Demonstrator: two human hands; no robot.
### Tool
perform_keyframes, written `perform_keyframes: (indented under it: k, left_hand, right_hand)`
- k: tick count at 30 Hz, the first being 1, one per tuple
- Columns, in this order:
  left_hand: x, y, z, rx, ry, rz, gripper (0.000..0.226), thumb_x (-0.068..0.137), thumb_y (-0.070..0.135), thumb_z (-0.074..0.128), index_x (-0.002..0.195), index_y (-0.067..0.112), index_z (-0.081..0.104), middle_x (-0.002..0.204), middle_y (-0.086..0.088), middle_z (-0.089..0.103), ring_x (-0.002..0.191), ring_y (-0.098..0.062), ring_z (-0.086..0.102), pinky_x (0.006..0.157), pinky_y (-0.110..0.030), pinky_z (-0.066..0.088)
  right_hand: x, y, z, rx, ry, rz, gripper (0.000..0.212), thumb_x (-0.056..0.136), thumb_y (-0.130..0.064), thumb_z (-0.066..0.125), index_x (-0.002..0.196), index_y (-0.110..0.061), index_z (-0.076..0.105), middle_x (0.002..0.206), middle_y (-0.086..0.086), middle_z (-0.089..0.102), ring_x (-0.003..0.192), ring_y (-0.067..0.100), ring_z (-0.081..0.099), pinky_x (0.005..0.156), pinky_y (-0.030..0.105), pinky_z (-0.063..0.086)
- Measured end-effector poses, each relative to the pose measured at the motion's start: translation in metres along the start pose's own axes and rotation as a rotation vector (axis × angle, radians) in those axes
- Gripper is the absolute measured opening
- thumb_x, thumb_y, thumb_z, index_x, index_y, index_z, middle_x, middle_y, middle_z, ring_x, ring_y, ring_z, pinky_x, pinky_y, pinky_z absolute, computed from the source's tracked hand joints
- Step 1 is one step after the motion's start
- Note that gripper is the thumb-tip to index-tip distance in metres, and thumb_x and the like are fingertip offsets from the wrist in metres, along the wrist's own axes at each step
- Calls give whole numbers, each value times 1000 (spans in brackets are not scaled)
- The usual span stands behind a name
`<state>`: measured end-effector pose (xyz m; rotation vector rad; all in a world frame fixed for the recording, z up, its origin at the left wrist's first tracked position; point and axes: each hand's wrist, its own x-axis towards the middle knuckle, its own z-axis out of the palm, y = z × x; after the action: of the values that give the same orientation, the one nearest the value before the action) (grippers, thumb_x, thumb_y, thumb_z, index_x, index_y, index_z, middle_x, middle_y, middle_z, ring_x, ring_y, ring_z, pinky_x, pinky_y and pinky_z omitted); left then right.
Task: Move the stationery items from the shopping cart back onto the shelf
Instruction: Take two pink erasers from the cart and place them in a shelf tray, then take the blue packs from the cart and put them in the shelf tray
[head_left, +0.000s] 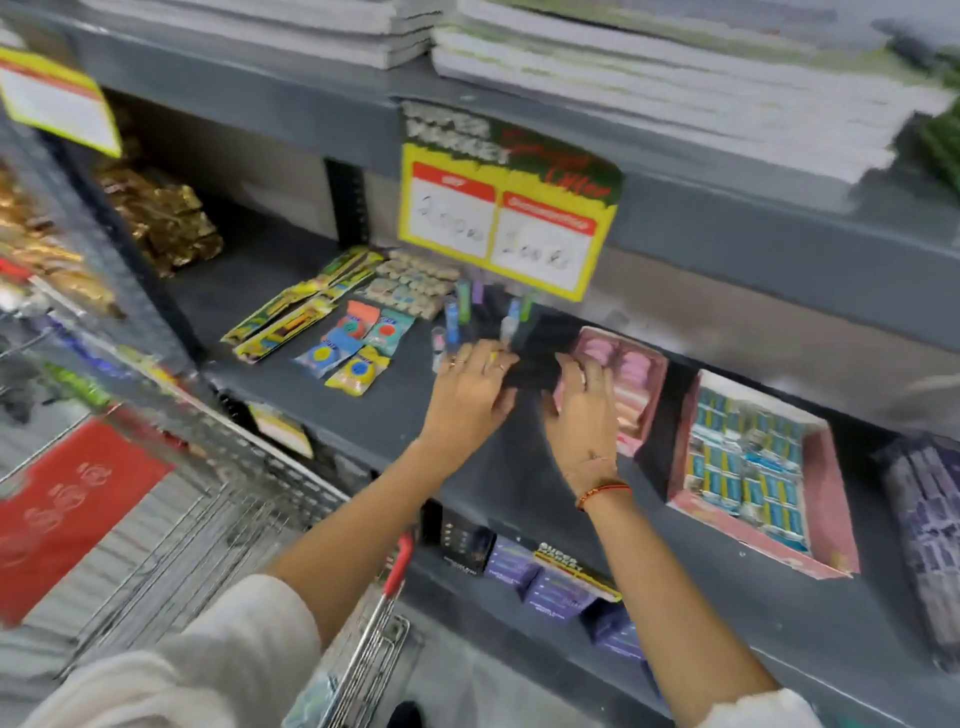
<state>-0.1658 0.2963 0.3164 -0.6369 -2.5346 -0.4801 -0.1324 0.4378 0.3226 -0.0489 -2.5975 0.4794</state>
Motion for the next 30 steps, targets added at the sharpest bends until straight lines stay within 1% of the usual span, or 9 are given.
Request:
perform_keyframes:
  k: [4, 6, 10, 14, 19, 23, 27, 29, 30]
  left_hand:
    - [-65, -68, -39, 94, 2, -246, 31, 74, 20, 65, 103, 8, 63, 110, -12, 64, 96, -34, 61, 71, -41, 51]
    - [-111, -102, -55, 157, -2, -370, 31, 73, 17, 66, 102, 7, 64, 108, -13, 63, 95, -34, 61, 70, -39, 50]
    - [-199, -149, -74, 188, -64, -645, 32, 76, 16, 66, 106, 9, 63, 111, -12, 60, 97, -33, 59, 73, -39, 49]
    - [-265, -164, -73, 163, -152, -864, 33, 81, 17, 62, 113, 7, 61, 117, -15, 57, 102, -35, 57, 73, -41, 49]
    - [-329, -167, -44, 96, -302, -1133, 42, 84, 21, 61, 123, 9, 52, 127, -13, 50, 113, -34, 51, 88, -44, 45]
    - [-354, -176, -7, -137, -401, -1457, 48, 89, 31, 56, 131, 9, 46, 135, -15, 44, 120, -33, 48, 96, -45, 45]
    - [-374, -191, 32, -363, -465, -1638, 49, 86, 32, 61, 126, 4, 51, 130, -18, 54, 116, -32, 53, 96, -42, 44]
    - [-382, -198, 50, -446, -511, -1709, 49, 84, 28, 66, 122, 0, 53, 126, -19, 57, 113, -31, 55, 92, -37, 45]
    - [-388, -203, 58, -476, -546, -1742, 51, 82, 28, 68, 120, -2, 53, 125, -19, 57, 112, -31, 55, 90, -36, 46]
  right_hand:
    - [-18, -78, 34, 187, -57, -168, 45, 72, -2, 66, 116, -1, 58, 117, 20, 60, 110, 30, 46, 97, 46, 49]
    - [-35, -120, 57, 253, -142, -256, 44, 72, -3, 67, 115, 0, 59, 114, 20, 62, 107, 34, 52, 95, 46, 50]
    - [-78, -181, 99, 324, -412, -384, 39, 79, -6, 62, 118, -1, 56, 119, 18, 58, 113, 34, 49, 99, 45, 45]
    - [-119, -212, 137, 283, -659, -486, 41, 84, -8, 58, 124, -1, 52, 126, 18, 53, 121, 34, 44, 102, 44, 43]
    - [-176, -225, 191, 65, -968, -541, 42, 92, -10, 48, 133, -6, 41, 136, 12, 44, 129, 29, 35, 104, 37, 36]
    - [-224, -209, 227, -26, -1188, -405, 37, 90, -12, 55, 126, -9, 47, 129, 12, 50, 122, 28, 43, 95, 40, 47]
    - [-262, -197, 256, -49, -1344, -29, 28, 87, -7, 60, 115, -7, 57, 122, 13, 56, 104, 25, 59, 84, 35, 56]
    - [-272, -195, 271, -68, -1399, 144, 23, 86, -5, 60, 109, -4, 58, 117, 14, 57, 89, 22, 57, 80, 32, 55]
    - [-278, -192, 279, -74, -1418, 188, 20, 86, -6, 61, 106, -5, 59, 115, 13, 58, 88, 22, 57, 79, 32, 55]
